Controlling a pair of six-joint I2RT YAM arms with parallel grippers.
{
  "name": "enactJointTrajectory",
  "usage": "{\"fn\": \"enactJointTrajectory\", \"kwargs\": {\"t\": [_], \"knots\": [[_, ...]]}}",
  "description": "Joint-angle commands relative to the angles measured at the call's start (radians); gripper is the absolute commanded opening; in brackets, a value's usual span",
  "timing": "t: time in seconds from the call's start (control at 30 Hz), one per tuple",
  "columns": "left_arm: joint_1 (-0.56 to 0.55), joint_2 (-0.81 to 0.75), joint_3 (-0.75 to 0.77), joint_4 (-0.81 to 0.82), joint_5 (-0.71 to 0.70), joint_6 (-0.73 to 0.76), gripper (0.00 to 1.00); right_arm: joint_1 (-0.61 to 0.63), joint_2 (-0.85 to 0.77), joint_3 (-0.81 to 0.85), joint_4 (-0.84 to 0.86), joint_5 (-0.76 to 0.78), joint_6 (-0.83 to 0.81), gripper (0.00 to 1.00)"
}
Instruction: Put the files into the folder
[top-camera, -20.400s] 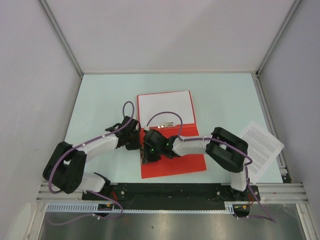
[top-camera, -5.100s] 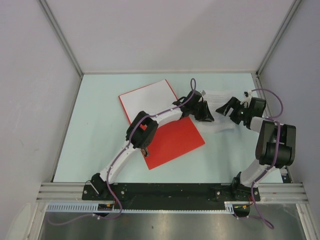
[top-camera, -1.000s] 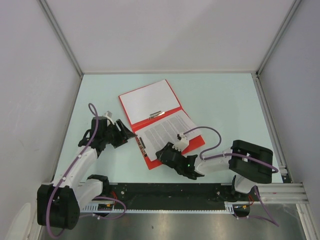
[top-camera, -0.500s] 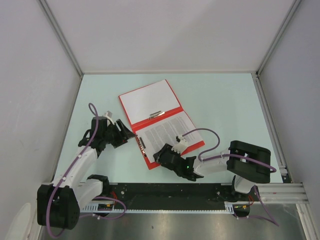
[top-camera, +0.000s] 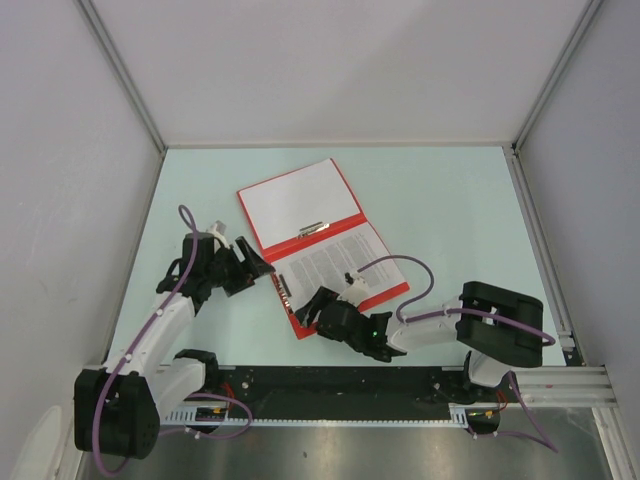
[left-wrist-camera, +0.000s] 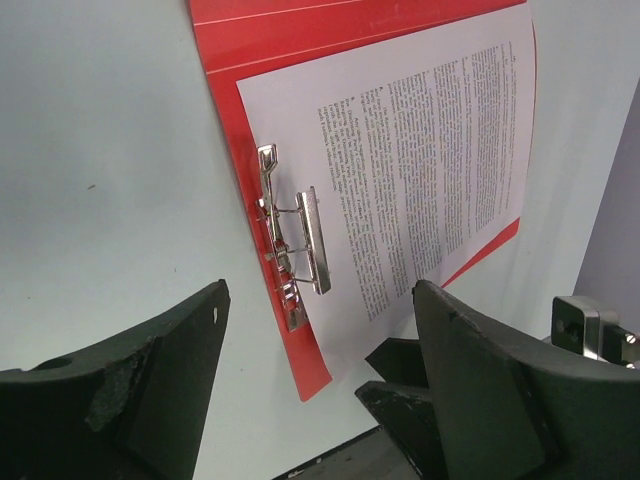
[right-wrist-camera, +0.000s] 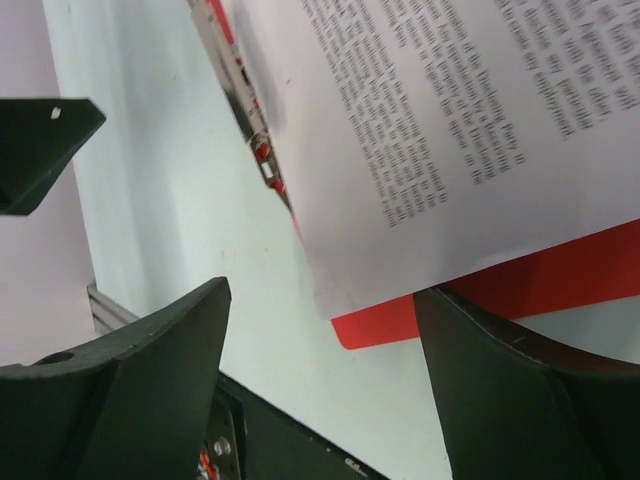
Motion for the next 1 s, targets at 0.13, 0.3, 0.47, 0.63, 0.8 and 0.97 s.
{"fn": "enactJointTrajectory", "kwargs": {"t": [0.13,0.3,0.47,0.63,0.8,0.97], "knots": [[0.01,0.007,0.06,0.033,0.042,0.048,0.83,0.011,-0.011,0.014,0.002,-0.28,-0.105,0.84],[0.013,0.041,0.095,-0.004,0.045,0.11,0.89,0.007,-0.143,0.014,-0.186,-0.371,-0.284,0.99],[0.015,0.151,0.19,-0.095,0.071,0.251,0.95,-0.065,-0.371,0.013,-0.495,-0.237,-0.549,1.0],[0.038,0.205,0.222,-0.095,0.068,0.253,0.91,-0.403,-0.454,0.016,-0.368,-0.464,-0.744,1.0],[0.093,0.252,0.173,0.077,0.219,0.095,0.8,-0.479,-0.294,0.193,-0.17,-0.556,-0.866,0.98],[0.093,0.361,0.19,0.138,0.253,0.058,0.62,-0.518,-0.024,0.361,-0.123,-0.798,-0.826,0.53]]}}
